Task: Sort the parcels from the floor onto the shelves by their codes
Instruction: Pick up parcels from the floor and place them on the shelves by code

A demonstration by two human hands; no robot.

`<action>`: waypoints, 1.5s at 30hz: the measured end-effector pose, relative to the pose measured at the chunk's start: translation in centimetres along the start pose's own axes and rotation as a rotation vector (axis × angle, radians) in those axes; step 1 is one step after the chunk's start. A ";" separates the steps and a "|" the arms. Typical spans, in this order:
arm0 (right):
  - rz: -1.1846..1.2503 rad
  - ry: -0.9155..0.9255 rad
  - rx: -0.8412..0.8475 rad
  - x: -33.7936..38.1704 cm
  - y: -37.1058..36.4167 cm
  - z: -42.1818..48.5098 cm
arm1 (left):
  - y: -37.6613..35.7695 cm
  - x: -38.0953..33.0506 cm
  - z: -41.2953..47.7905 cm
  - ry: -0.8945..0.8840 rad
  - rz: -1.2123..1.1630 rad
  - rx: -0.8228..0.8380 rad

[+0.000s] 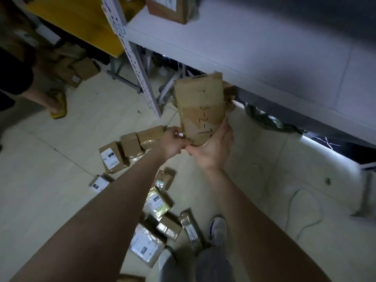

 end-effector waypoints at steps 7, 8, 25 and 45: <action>0.078 0.149 0.067 6.8 11.5 -6.9 | 2.7 -5.1 -14.0 -0.058 -0.281 -0.017; 0.119 0.167 0.060 7.2 12.8 -8.0 | 3.2 -5.1 -15.6 -0.069 -0.306 -0.021; 0.794 -0.186 -0.022 8.3 26.4 -18.3 | 0.5 -6.4 -30.8 -0.137 -0.704 0.056; 1.031 0.032 -0.286 12.8 43.0 -20.9 | 0.8 -20.5 -36.8 -0.422 -0.577 -0.007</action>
Point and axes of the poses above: each hand's wrist, its own z-axis towards the middle knuckle, its own y-axis out of the back of the hand, x = y × z, the point moved 2 cm from there along z, towards the middle knuckle, and after that the axes turned 9 degrees about -z, right-handed, at the moved point
